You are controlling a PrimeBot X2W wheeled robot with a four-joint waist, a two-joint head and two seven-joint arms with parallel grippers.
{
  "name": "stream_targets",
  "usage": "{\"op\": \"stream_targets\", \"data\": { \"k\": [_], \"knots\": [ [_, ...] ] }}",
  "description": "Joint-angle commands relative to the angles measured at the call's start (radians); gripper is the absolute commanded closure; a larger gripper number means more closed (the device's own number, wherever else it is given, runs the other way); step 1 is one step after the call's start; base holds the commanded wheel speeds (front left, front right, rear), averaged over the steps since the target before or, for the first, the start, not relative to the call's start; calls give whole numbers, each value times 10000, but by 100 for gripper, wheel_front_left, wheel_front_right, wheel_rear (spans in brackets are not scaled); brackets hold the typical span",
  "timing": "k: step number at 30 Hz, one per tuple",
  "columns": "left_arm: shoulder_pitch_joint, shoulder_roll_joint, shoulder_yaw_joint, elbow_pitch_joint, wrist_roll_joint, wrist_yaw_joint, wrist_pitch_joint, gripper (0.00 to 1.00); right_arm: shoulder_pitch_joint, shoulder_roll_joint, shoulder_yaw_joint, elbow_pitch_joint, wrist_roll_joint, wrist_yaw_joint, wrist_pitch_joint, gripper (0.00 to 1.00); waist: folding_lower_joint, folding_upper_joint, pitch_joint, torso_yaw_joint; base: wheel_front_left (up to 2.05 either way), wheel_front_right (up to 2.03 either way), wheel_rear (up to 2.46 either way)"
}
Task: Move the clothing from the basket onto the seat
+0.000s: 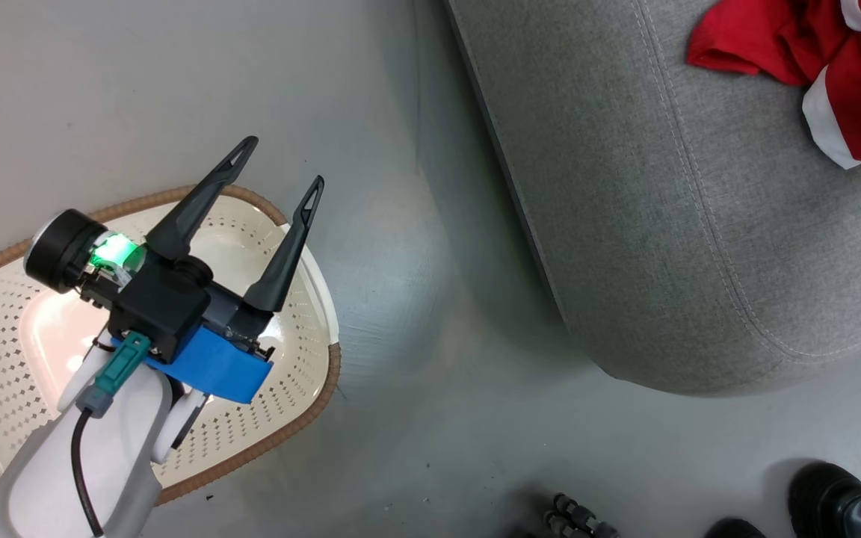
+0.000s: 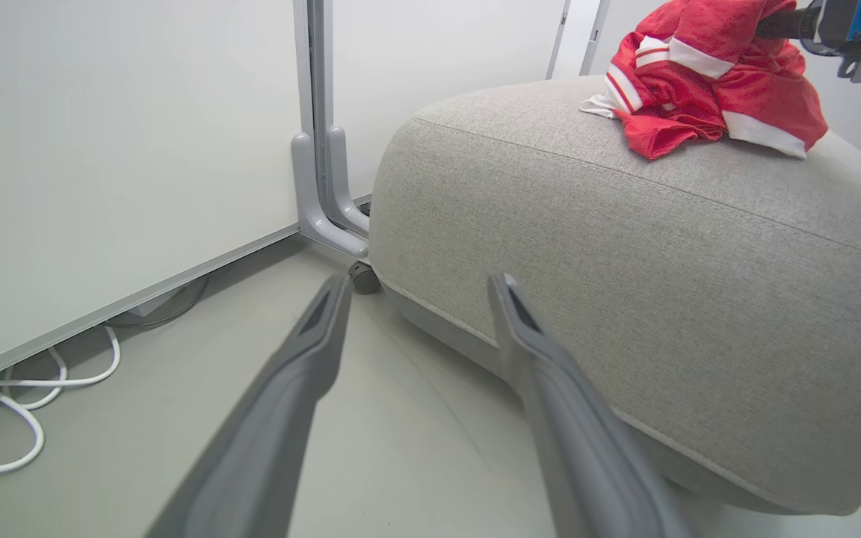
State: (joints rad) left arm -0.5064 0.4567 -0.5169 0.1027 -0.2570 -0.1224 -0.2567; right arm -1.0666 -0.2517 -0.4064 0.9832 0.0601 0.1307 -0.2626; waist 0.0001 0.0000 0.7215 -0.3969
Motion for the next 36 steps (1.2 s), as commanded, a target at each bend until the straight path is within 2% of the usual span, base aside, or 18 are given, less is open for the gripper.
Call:
{"op": "stream_targets", "data": {
  "k": [1,2,3,4,21,30,36],
  "knots": [
    [-156,-31,5,30,-23,73,-31,0,2,64,-7,-8,-69,1,-27,100,-1,0,-21,6,0,0,0],
    [-163,-51,-9,46,-27,74,-39,0,29,66,-14,6,-89,1,-27,81,-1,0,-37,13,0,0,0],
    [-172,-73,-20,66,-36,74,-45,0,59,60,-34,21,-114,1,-28,44,-1,0,-54,19,0,0,0],
    [-177,-85,-29,87,-40,74,-51,0,97,72,-67,85,-99,1,-28,0,-1,0,-75,25,0,0,0],
    [-94,-393,-128,483,-93,69,-89,0,575,207,-258,-117,-535,1,-31,0,-1,0,-536,167,0,0,0],
    [233,-1207,-153,821,-130,-4,-94,0,1896,-32,-68,-1090,-1170,1,-31,0,-1,0,-1637,723,0,0,0],
    [764,-1837,240,1076,-228,-25,-94,0,3077,168,211,-1702,-1008,1,-31,0,-1,0,-2670,1161,0,0,0]
  ]
}}
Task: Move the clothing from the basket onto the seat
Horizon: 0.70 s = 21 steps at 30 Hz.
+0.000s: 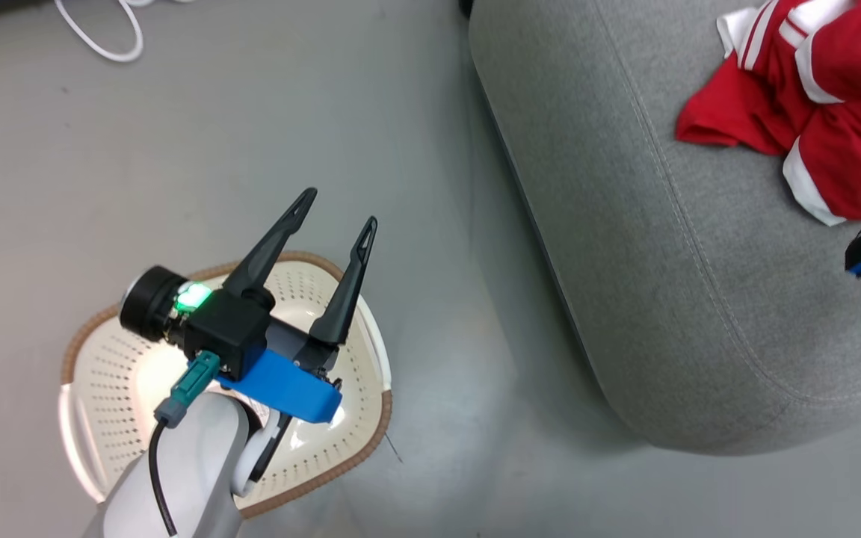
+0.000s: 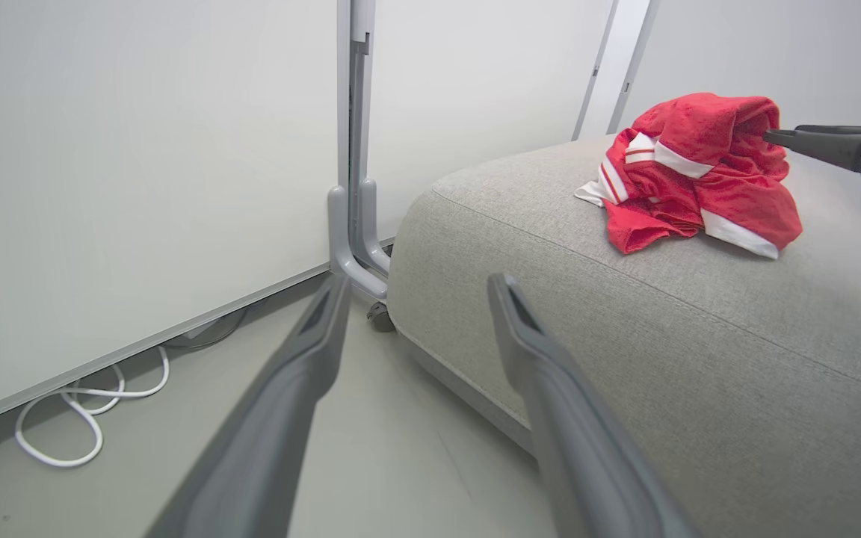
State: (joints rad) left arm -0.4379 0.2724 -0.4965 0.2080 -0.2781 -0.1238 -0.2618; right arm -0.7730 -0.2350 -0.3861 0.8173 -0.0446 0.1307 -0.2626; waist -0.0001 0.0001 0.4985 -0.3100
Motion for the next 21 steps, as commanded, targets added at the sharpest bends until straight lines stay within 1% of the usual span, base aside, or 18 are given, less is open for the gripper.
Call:
{"op": "stream_targets", "data": {
  "k": [1,4,11,21],
  "knots": [
    [209,-99,146,66,-9,-18,-42,0,389,34,75,-179,112,1,-32,0,1,-1,-636,356,0,0,0],
    [585,-366,406,226,-14,-40,-41,0,1070,69,356,-570,322,1,-30,0,1,-1,-1177,573,0,0,0],
    [1500,-929,1217,563,-159,-75,-36,0,2795,412,837,-1794,1020,1,2,0,1,-1,-2384,1156,0,0,0],
    [2546,-1443,2292,1004,-183,-76,-36,0,5126,1094,1524,-3966,907,1,304,0,1,-1,-3835,2062,0,0,0]
  ]
}}
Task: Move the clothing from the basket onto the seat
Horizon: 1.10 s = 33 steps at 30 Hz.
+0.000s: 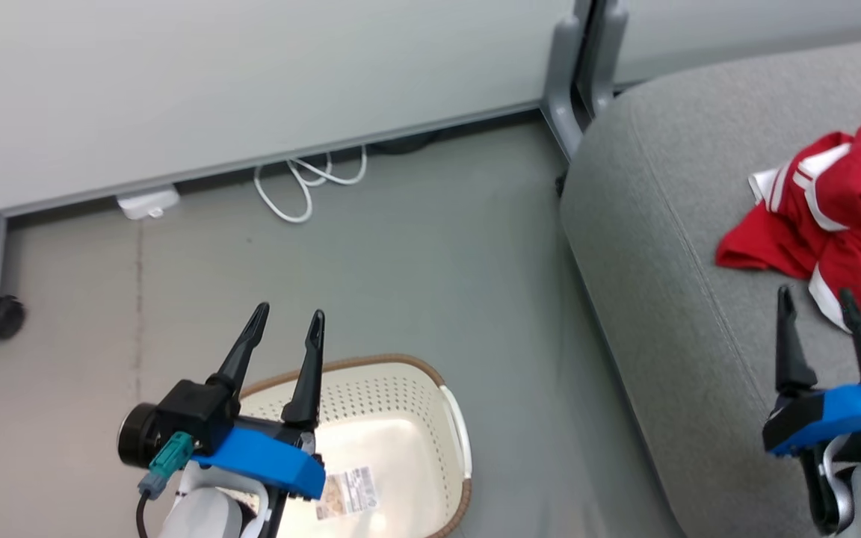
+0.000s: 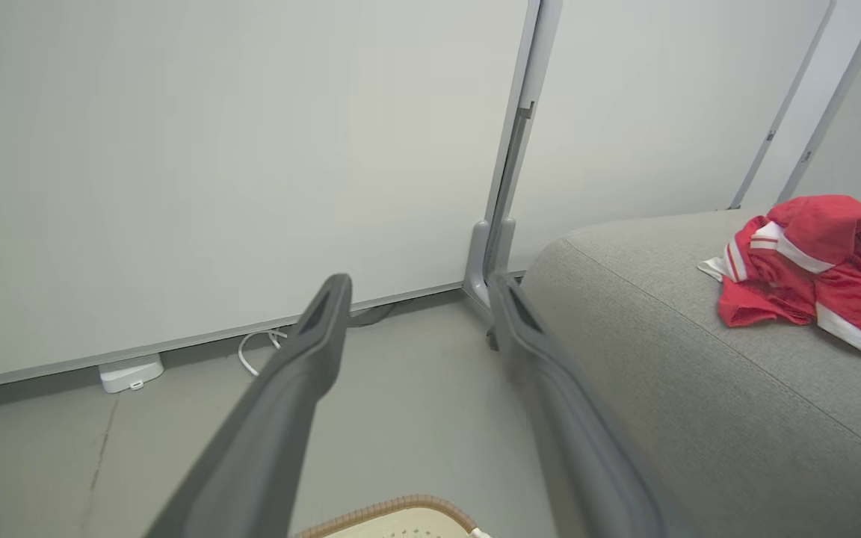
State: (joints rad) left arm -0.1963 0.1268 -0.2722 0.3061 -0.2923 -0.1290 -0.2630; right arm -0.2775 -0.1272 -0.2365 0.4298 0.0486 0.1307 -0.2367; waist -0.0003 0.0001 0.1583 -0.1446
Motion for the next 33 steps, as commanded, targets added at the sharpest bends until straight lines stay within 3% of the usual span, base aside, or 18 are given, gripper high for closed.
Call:
{"op": "stream_targets", "data": {
  "k": [1,13,20,33],
  "knots": [
    [216,-25,162,44,-33,-25,-26,0,360,92,101,-314,-30,1,66,0,3,-1,-538,487,0,0,0],
    [1075,-390,1394,335,151,-26,-25,0,1884,560,567,-2108,-371,1,637,0,3,-1,-1340,1385,0,0,0],
    [1251,-453,1852,639,211,-25,-25,0,2308,700,1004,-2274,-273,1,837,0,3,-1,-1602,1746,0,0,0],
    [1056,-253,1690,1025,-6,-26,-25,0,2383,776,1125,-2128,66,1,898,0,3,-1,-1609,1875,0,0,0]
  ]
}}
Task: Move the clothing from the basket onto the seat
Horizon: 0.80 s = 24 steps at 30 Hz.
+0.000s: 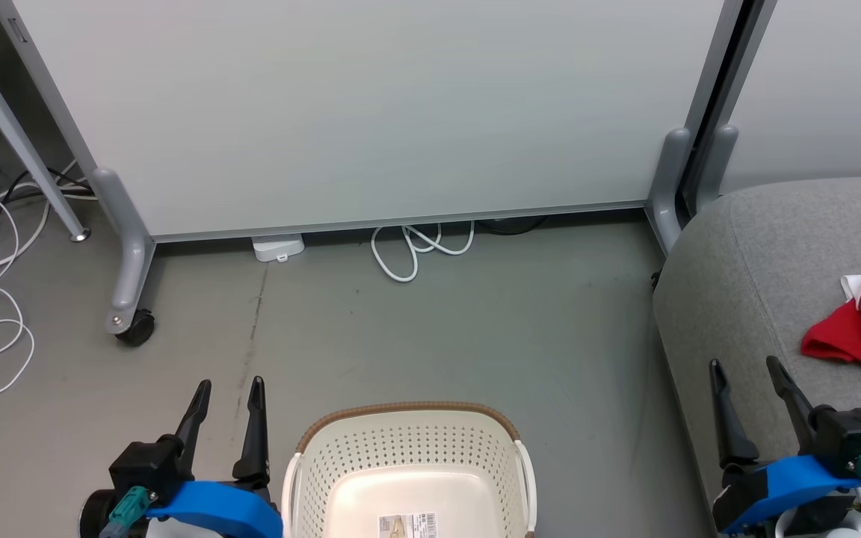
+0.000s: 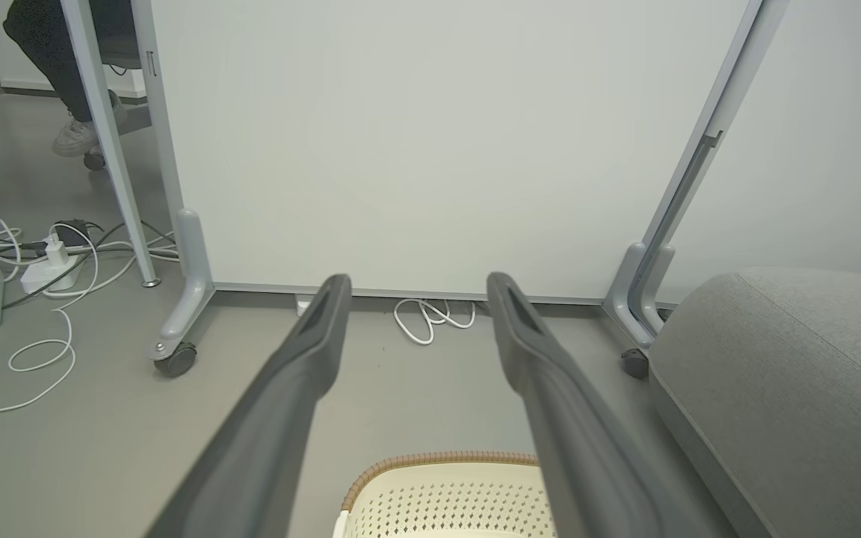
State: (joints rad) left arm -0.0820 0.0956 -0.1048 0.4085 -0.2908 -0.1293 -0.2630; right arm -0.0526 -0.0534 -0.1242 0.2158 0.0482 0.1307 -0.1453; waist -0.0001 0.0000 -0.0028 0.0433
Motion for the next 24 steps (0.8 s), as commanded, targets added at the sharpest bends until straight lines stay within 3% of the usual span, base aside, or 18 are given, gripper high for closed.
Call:
{"op": "stream_targets", "data": {
  "k": [1,19,20,24],
  "knots": [
    [-85,50,-6,3,-41,-22,-25,0,129,39,4,38,96,1,-10,0,1,0,16,-13,0,0,0],
    [-145,58,-199,26,-265,-23,-25,0,-25,41,66,290,406,1,-231,0,1,0,212,-38,0,0,0],
    [-72,5,-164,38,-228,0,1,100,-10,15,57,273,407,0,-182,100,1,0,214,-37,0,0,0],
    [213,-79,-143,330,-340,0,80,100,1,46,27,642,495,0,-108,100,1,0,214,-37,0,0,0]
  ]
}}
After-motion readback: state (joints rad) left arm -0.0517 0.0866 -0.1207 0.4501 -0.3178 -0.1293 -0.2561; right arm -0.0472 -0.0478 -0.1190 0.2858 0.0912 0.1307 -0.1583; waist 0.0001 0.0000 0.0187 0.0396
